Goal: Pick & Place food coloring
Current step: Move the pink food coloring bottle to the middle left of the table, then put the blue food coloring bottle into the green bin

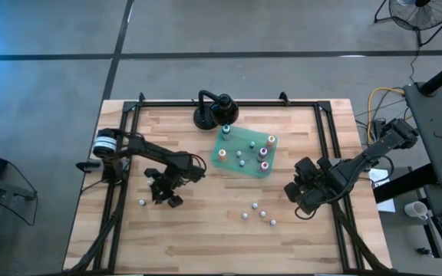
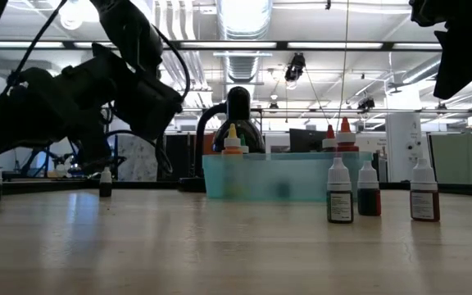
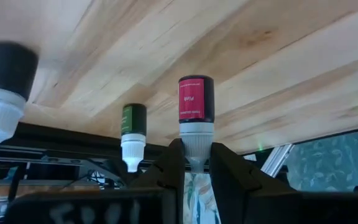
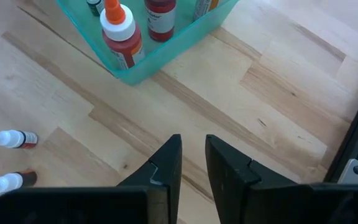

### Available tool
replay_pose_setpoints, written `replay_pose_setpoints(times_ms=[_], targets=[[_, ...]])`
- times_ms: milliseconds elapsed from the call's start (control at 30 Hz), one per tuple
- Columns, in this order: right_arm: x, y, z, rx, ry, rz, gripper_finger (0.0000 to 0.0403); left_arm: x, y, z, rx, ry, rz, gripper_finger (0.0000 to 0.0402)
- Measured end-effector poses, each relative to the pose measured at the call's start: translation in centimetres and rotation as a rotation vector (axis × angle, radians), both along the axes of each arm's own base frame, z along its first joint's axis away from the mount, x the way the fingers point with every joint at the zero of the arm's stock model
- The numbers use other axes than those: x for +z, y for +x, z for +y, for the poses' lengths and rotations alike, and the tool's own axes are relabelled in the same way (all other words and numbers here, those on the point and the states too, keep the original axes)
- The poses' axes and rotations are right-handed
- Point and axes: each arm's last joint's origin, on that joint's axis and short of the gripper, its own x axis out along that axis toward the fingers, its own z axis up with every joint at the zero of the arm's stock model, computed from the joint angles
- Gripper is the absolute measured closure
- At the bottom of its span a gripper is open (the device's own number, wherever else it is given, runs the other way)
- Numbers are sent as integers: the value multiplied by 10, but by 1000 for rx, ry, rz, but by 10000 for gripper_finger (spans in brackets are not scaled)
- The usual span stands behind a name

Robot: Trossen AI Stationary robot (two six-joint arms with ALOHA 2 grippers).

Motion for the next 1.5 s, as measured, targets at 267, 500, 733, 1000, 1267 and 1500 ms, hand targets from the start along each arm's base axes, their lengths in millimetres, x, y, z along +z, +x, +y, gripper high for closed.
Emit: replay_pose_setpoints(times_ms=[267, 500, 733, 1000, 1267, 1500], targets=[[0, 0, 0, -9, 6, -10, 328, -6, 7, -1, 27, 19, -32, 362], [0, 1, 0, -9, -1, -15, 327, -6, 8, -1, 30, 20, -38, 362], [-3, -1, -1, -20, -7, -11, 334, -7, 8, 0, 17, 49, -43, 342], [-6, -1, -1, -24, -9, -7, 321, 3, 22, 2, -4, 94, -115, 322], [-8, -2, -2, -22, -12, -2, 317, 14, 34, 3, -31, 156, -173, 321], [-8, -2, -1, 2, -19, 10, 327, 21, 44, 9, -200, 373, -291, 321]])
